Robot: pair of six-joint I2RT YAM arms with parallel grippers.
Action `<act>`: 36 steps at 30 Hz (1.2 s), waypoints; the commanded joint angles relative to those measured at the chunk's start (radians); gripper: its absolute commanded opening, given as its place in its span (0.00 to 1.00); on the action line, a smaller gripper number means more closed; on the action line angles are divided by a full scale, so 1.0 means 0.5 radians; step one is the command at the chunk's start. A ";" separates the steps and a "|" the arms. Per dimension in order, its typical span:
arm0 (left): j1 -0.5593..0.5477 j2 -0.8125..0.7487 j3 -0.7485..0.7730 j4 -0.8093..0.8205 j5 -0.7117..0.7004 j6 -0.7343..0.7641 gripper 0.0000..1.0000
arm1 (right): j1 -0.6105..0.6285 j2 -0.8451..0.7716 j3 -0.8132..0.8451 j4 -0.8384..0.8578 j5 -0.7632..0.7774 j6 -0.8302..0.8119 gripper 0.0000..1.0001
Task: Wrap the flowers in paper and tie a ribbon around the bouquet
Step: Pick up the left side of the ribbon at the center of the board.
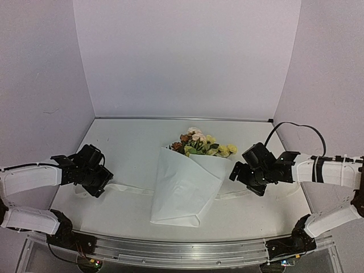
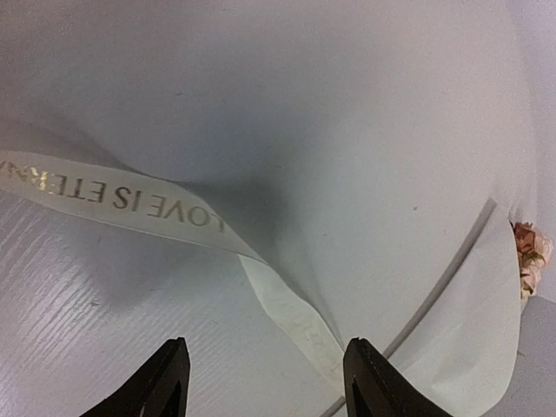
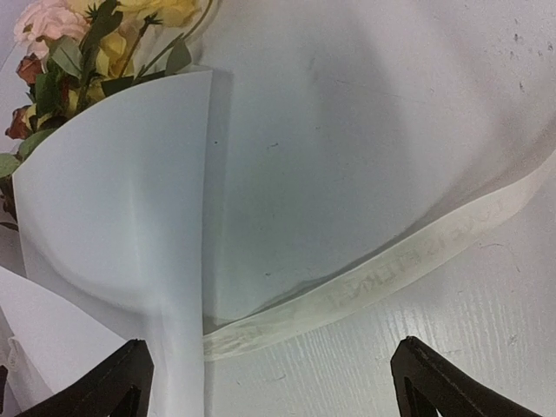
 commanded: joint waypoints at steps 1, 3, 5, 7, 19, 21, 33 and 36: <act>0.039 -0.049 -0.107 0.065 -0.111 -0.363 0.62 | -0.078 -0.173 -0.139 -0.045 0.104 0.003 0.98; 0.061 -0.020 -0.125 0.138 -0.144 -0.424 0.63 | -0.114 -0.233 -0.188 -0.047 0.110 0.015 0.98; 0.091 0.023 -0.152 0.217 -0.150 -0.475 0.64 | -0.150 -0.282 -0.232 -0.048 0.113 0.019 0.98; 0.129 0.084 -0.189 0.331 -0.128 -0.511 0.65 | -0.186 -0.330 -0.272 -0.047 0.112 0.022 0.98; 0.243 0.392 -0.196 0.539 -0.139 -0.529 0.47 | -0.414 -0.463 -0.426 -0.067 -0.004 0.051 0.98; 0.259 0.411 -0.166 0.502 -0.176 -0.463 0.41 | -0.445 -0.483 -0.438 -0.070 0.017 0.065 0.98; 0.266 0.429 -0.005 0.402 -0.246 0.236 0.00 | -0.764 -0.316 -0.444 -0.031 0.131 0.129 0.94; 0.267 0.382 -0.013 0.399 -0.241 0.330 0.00 | -0.813 -0.103 -0.299 -0.018 0.093 0.075 0.91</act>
